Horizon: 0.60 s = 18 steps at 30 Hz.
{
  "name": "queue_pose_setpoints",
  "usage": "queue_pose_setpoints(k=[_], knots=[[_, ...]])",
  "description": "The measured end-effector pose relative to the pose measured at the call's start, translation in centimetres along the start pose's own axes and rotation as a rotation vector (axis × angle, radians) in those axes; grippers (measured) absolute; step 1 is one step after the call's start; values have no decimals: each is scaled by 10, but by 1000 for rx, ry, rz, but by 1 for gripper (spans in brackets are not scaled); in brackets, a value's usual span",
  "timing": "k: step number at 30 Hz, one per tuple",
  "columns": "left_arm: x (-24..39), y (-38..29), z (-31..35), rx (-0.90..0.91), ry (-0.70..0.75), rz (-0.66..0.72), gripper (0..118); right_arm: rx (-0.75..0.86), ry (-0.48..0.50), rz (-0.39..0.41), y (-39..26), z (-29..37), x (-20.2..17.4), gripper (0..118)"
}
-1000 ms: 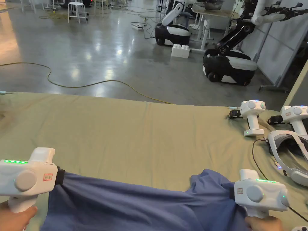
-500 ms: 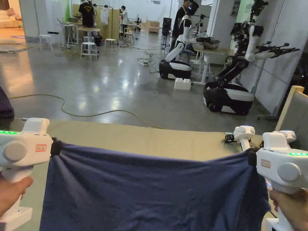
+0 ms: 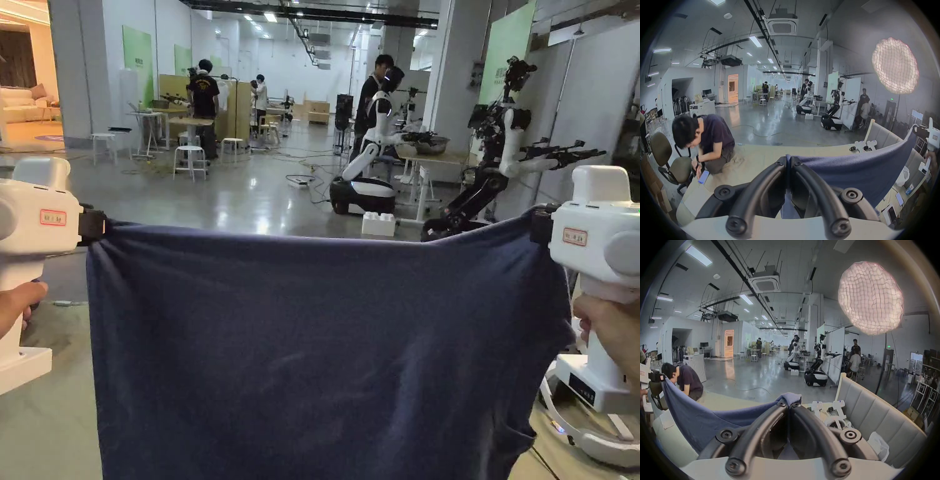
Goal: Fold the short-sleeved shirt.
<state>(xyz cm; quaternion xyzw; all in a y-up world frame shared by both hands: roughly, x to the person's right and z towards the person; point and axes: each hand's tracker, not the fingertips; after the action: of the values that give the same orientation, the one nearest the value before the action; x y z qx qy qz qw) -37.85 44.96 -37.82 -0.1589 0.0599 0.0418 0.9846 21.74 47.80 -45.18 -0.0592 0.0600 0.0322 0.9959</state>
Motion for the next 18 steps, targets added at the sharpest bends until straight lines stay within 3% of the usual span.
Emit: queue_pose_setpoints(k=[4, 11, 18], knots=[[-8, 42, -8, 40, -9, 23, 6, 26, -8, -1, 42, -11, 0, 0], [5, 88, -16, 83, 35, -55, 6, 54, -42, 8, 87, -31, -4, 0], [12, 78, -34, 77, 66, -74, 6, 46, -70, 58, 76, -43, -13, 0]])
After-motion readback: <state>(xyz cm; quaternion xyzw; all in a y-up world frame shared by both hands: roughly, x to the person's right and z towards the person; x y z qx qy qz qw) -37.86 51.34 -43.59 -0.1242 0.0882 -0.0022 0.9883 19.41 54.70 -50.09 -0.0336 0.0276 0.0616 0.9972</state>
